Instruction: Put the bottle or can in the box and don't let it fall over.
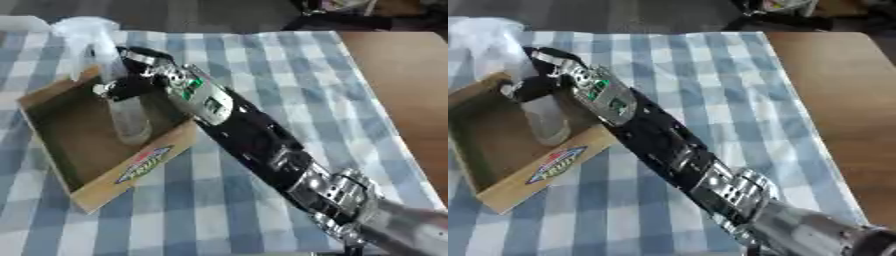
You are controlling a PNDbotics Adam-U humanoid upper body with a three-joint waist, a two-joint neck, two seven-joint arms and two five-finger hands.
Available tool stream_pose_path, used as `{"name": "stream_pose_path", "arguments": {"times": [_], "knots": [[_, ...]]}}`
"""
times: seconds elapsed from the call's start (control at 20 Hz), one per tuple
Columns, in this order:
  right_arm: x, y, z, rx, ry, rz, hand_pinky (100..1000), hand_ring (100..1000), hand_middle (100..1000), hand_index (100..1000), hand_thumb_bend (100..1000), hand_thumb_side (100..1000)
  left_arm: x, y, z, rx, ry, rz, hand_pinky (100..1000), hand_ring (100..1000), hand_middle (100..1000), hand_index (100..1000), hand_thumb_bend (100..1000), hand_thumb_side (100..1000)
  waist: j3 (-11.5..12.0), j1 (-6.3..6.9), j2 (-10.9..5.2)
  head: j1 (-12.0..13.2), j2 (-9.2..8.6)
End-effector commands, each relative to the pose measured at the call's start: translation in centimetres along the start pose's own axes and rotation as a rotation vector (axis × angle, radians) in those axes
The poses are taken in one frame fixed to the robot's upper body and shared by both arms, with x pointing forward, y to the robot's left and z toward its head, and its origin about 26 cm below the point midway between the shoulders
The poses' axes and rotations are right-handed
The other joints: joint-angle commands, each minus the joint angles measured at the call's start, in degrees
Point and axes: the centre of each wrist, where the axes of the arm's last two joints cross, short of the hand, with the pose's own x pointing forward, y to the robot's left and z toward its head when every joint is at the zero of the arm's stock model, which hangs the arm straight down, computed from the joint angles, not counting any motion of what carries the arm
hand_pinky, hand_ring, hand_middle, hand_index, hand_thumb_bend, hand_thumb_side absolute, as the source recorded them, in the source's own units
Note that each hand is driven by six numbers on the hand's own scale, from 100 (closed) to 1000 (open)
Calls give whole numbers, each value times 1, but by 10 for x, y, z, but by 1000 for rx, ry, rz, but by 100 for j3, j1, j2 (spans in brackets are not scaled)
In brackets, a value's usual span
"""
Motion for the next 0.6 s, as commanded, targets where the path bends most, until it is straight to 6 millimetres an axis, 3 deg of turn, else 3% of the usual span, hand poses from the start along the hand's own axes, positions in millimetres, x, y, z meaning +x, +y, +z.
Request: {"name": "stream_pose_path", "arguments": {"times": [0.05, 0.2, 0.3, 0.6], "knots": [[12, -10, 5, 10, -50, 35, 1000, 1000, 1000, 1000, 100, 471, 8, 3, -5, -8, -40, -18, 449, 664, 719, 676, 100, 586, -32, 65, -148, 74, 75], [11, -9, 6, 35, -55, 55, 1000, 1000, 1000, 1000, 100, 414, 8, 4, -4, -10, -40, -22, 449, 665, 719, 676, 100, 562, -79, 74, -163, 157, 176], [9, -8, 6, 51, -49, 64, 1000, 1000, 1000, 1000, 100, 271, 8, 4, -4, -13, -40, -25, 449, 665, 719, 676, 100, 585, -111, 83, -173, 234, 218], [5, -9, 9, 64, -34, 51, 1000, 1000, 1000, 1000, 100, 237, 7, 5, -3, -15, -36, -32, 449, 666, 718, 676, 100, 584, -171, 103, -206, 332, 231]]}}
